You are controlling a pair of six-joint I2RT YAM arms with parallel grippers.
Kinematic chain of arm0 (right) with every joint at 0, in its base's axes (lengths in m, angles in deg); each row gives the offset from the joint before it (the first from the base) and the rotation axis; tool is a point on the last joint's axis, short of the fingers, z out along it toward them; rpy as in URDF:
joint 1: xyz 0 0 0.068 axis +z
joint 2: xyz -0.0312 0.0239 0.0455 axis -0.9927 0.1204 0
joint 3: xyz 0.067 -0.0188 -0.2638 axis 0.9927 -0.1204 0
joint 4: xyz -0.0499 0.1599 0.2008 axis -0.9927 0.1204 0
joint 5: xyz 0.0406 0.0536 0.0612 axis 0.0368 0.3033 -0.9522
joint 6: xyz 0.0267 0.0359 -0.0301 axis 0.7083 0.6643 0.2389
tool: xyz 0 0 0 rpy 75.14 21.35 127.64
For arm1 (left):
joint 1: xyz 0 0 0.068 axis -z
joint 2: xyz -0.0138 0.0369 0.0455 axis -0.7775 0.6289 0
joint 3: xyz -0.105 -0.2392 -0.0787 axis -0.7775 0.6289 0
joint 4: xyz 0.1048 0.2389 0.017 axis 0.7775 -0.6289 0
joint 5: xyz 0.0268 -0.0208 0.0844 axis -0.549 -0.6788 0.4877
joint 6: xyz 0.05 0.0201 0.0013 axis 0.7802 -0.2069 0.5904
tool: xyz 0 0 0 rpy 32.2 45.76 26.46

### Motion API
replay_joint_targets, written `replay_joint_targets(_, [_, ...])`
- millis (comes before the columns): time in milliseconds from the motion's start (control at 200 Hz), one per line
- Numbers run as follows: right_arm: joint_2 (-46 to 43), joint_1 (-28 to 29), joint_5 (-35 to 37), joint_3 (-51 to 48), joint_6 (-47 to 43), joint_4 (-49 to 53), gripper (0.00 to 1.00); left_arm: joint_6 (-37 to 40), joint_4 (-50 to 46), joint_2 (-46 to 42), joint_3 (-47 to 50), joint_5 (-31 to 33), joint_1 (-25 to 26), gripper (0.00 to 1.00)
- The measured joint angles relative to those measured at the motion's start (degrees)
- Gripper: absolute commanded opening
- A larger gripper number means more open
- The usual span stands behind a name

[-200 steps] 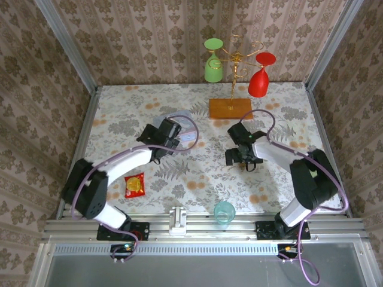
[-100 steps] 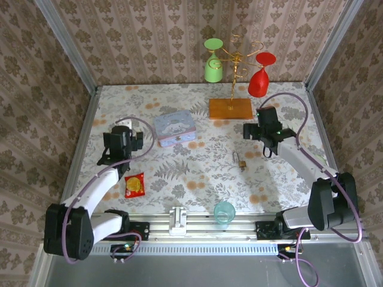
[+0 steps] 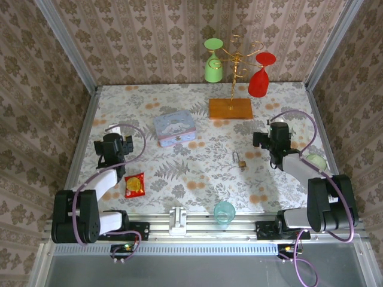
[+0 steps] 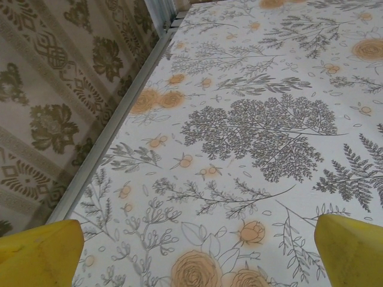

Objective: Unlock the padlock with the key

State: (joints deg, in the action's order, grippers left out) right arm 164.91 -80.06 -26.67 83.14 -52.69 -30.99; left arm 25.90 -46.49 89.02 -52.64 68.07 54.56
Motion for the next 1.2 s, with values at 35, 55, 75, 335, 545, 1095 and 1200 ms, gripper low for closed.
replay_joint_targets(35, [0.0,-0.28,-0.28,-0.68,-0.04,-0.7,1.0,0.0,1.25,0.7,0.24,-0.39,-0.11,1.0])
replay_joint_targets(55, [0.04,-0.44,-0.35,-0.94,-0.17,-1.22,1.0,-0.02,1.88,1.09,0.39,-0.57,-0.24,1.0])
replay_joint_targets(75, [0.11,-0.59,-0.35,-1.14,-0.22,-1.79,1.0,-0.02,2.43,1.55,0.5,-0.81,-0.28,1.0])
replay_joint_targets(335, [0.52,-1.84,-0.55,-5.22,-0.66,-12.33,1.0,-0.04,7.85,5.75,0.94,-4.15,-0.74,1.0])
replay_joint_targets(545, [0.52,-2.03,-0.55,-7.19,-0.83,-18.38,1.0,-0.07,11.28,7.48,1.01,-6.12,-1.01,1.0])
replay_joint_targets(1095, [9.53,-2.47,-4.26,-11.67,0.24,-35.76,1.0,0.17,21.62,14.32,1.16,-9.03,-1.01,1.0])
replay_joint_targets(1200, [9.81,-2.47,-4.85,-11.76,0.26,-37.24,1.0,0.57,24.44,16.2,2.45,-9.51,-1.01,1.0])
